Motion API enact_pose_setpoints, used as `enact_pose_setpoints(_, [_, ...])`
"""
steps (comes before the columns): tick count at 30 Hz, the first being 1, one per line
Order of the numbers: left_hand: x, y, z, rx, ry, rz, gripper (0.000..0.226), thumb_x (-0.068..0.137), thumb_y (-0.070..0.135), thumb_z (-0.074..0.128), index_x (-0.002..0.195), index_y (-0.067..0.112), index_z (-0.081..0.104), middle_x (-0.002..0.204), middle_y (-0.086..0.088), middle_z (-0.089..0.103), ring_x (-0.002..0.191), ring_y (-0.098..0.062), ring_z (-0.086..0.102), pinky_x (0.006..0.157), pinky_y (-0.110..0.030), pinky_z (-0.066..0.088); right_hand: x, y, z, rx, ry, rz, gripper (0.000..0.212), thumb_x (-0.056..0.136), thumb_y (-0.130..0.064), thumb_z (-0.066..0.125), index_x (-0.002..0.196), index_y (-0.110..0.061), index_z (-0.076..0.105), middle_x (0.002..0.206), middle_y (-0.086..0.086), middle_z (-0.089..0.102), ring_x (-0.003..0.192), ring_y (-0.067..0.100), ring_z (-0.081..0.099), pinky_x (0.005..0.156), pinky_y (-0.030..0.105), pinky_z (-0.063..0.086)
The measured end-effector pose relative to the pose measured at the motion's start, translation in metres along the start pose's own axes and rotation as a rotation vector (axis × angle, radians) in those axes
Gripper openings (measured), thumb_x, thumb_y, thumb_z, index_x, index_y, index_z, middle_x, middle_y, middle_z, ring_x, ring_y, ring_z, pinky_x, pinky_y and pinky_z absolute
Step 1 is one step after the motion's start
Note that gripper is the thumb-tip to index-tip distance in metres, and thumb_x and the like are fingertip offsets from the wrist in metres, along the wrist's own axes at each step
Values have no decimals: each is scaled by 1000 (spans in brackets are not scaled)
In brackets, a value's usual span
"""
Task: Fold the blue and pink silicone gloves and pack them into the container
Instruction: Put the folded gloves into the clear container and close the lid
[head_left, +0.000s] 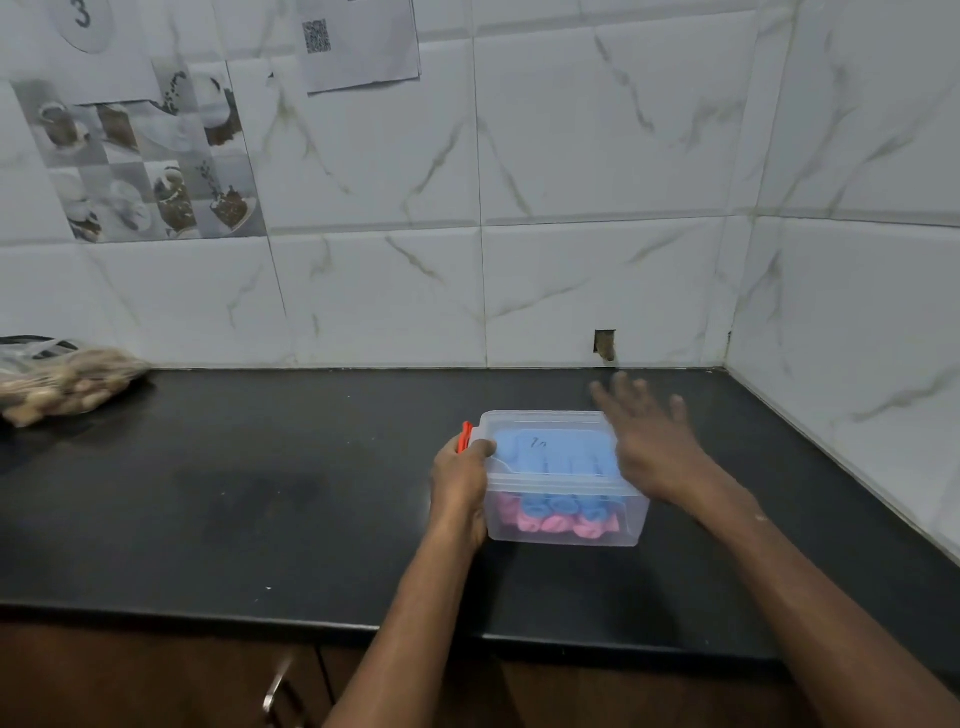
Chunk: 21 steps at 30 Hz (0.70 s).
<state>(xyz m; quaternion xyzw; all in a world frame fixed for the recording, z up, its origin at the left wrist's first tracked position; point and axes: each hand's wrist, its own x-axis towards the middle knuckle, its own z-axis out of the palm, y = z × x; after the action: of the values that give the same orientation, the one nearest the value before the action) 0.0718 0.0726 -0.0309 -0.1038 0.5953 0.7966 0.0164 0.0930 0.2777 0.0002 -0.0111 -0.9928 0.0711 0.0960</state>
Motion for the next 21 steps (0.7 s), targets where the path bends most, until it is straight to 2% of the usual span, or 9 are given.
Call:
enact_pose_setpoints(2, [1,0,0,-7,-3,7,22,88,13,58,109,12,63,101,-12,73,85,-28,74,77,-48,61,5,-3,-3,-35,-145,-136,57,104,-37,23,155,-30,-1,164,2,-6,152,20,-2,120,51,-3])
enact_pose_setpoints(4, [1,0,-1,-28,-12,20,39,89,11,57,127,16,56,106,-9,71,90,-27,72,75,-42,62,8,-4,-4,-91,-251,-158,73,91,-70,8,155,-34,1,164,-1,-7,151,19,-2,120,50,-4])
enact_pose_setpoints(6, [1,1,-1,-38,-21,27,45,90,10,57,134,17,52,107,-7,69,90,-25,72,69,-36,62,8,-5,-5,-129,-293,-157,93,74,-84,0,154,-37,0,164,-1,-9,151,19,-4,119,51,-5])
enact_pose_setpoints(10, [2,2,-2,51,-26,41,40,93,12,54,132,20,55,115,-8,67,93,-24,71,77,-40,62,8,-6,-6,-125,-300,-153,104,63,-87,-5,154,-37,-3,163,0,-12,151,18,-6,119,51,-7])
enact_pose_setpoints(11, [0,3,-1,105,-38,65,29,94,12,50,118,24,62,112,-7,68,93,-24,71,79,-44,61,8,-7,-6,-129,-307,-151,104,63,-87,-5,154,-37,-4,163,0,-12,151,18,-7,120,52,-7])
enact_pose_setpoints(13, [-2,6,1,196,-60,109,31,96,12,41,88,31,64,104,-8,70,92,-26,72,80,-51,60,9,-7,-4,-133,-317,-153,104,63,-87,-4,154,-36,-4,163,1,-13,151,19,-7,120,52,-7])
enact_pose_setpoints(14, [-4,7,2,212,-73,115,33,97,12,39,83,32,62,102,-8,71,92,-26,72,80,-52,60,9,-7,-4,-135,-320,-154,104,63,-87,-4,154,-36,-4,163,1,-13,151,19,-7,120,52,-7])
enact_pose_setpoints(19, [-4,10,-1,262,-110,145,31,97,13,36,91,29,62,103,-8,71,91,-24,72,79,-49,61,12,-3,0,-144,-297,-160,104,62,-87,-5,154,-37,-4,163,0,-13,151,19,-7,119,52,-7])
enact_pose_setpoints(21, [-2,7,0,305,-104,165,31,97,15,37,105,29,63,112,-8,69,97,-25,70,84,-51,59,10,-3,1,-132,-273,-163,102,65,-86,-6,154,-37,-2,163,1,-11,151,19,-5,120,52,-6])
